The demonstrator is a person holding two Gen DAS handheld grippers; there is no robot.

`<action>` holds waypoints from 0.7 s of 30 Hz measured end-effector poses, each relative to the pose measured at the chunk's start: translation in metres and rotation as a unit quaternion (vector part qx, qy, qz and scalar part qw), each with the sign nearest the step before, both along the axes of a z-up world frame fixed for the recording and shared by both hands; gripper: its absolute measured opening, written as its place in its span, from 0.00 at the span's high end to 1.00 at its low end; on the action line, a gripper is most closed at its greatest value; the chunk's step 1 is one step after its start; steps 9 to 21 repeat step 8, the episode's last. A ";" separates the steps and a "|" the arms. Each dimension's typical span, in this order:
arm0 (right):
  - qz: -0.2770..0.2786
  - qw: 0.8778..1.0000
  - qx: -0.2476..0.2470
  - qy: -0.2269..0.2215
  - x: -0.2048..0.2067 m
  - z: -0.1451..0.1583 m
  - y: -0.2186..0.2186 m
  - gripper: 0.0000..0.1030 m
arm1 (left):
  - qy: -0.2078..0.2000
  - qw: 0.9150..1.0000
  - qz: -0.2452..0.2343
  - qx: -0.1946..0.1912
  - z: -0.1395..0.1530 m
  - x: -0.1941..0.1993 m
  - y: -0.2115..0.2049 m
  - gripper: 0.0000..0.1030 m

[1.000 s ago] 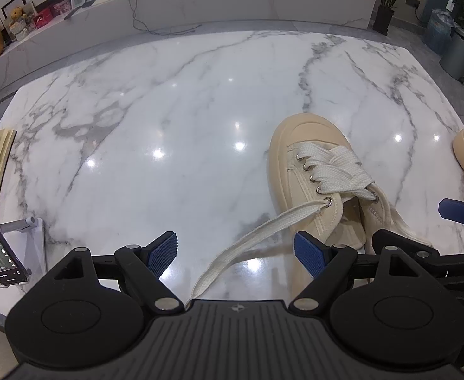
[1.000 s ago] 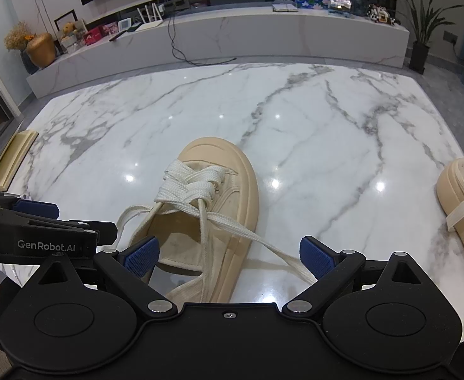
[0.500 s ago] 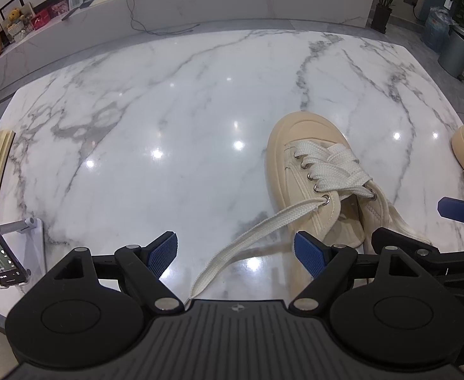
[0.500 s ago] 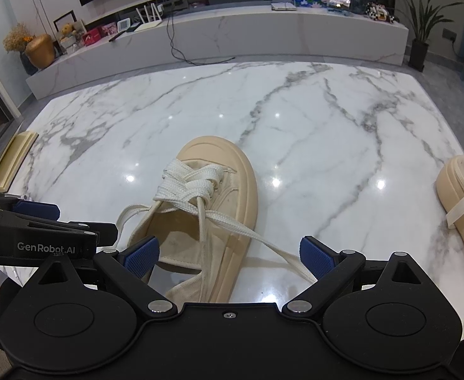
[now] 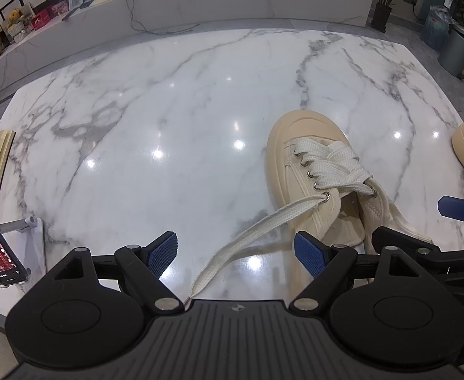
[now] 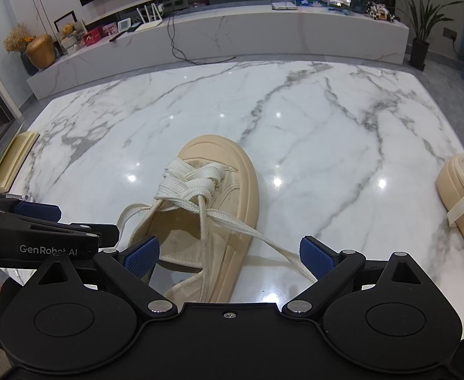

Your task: Lace up shoes with both hands

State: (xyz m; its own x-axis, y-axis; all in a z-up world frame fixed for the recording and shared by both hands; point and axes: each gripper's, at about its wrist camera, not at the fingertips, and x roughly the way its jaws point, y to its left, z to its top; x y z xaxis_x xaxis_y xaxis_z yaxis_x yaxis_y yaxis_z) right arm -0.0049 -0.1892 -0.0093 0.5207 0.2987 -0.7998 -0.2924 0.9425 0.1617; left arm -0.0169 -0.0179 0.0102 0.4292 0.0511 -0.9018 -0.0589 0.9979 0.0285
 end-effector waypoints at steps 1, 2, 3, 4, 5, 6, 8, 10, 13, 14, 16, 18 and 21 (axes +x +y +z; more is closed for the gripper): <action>0.000 1.000 0.000 0.000 0.000 0.000 0.000 0.08 | 0.000 1.000 0.000 0.000 0.000 0.000 0.000 0.22; 0.000 1.000 0.000 0.000 0.000 0.000 0.000 0.08 | 0.000 1.000 0.000 0.000 0.000 0.000 0.000 0.22; 0.000 1.000 0.001 0.000 0.000 0.000 0.000 0.08 | 0.000 1.000 0.000 0.001 0.000 0.000 0.000 0.22; 0.000 1.000 0.001 0.000 0.000 0.000 0.000 0.08 | 0.000 1.000 0.000 0.001 0.000 0.000 0.000 0.22; 0.000 1.000 0.001 0.000 0.000 0.000 0.000 0.08 | 0.000 1.000 0.000 0.001 0.000 0.000 0.000 0.22; 0.000 1.000 0.001 0.000 0.000 0.000 0.000 0.08 | 0.000 1.000 0.000 0.001 0.000 0.000 0.000 0.22; 0.000 1.000 0.001 0.000 0.000 0.000 0.000 0.08 | 0.000 1.000 0.000 0.001 0.000 -0.001 0.001 0.22; 0.000 1.000 0.001 0.000 0.000 0.000 0.000 0.08 | 0.000 1.000 0.000 0.001 0.000 -0.001 0.001 0.22; 0.000 1.000 0.001 0.000 0.000 0.000 0.000 0.08 | 0.000 1.000 0.000 0.001 0.000 -0.001 0.001 0.22; 0.000 1.000 0.001 0.000 0.000 0.000 0.000 0.08 | 0.000 1.000 0.000 0.001 0.000 -0.001 0.001 0.22; 0.000 1.000 0.001 0.000 0.000 0.000 0.000 0.08 | 0.000 1.000 0.000 0.001 0.000 -0.001 0.001 0.22; 0.000 1.000 0.001 0.000 0.000 0.000 0.000 0.08 | 0.000 1.000 0.000 0.001 0.000 -0.001 0.001 0.22; 0.000 1.000 0.001 0.000 0.000 0.000 0.000 0.08 | 0.000 1.000 0.000 0.001 0.000 -0.001 0.001 0.22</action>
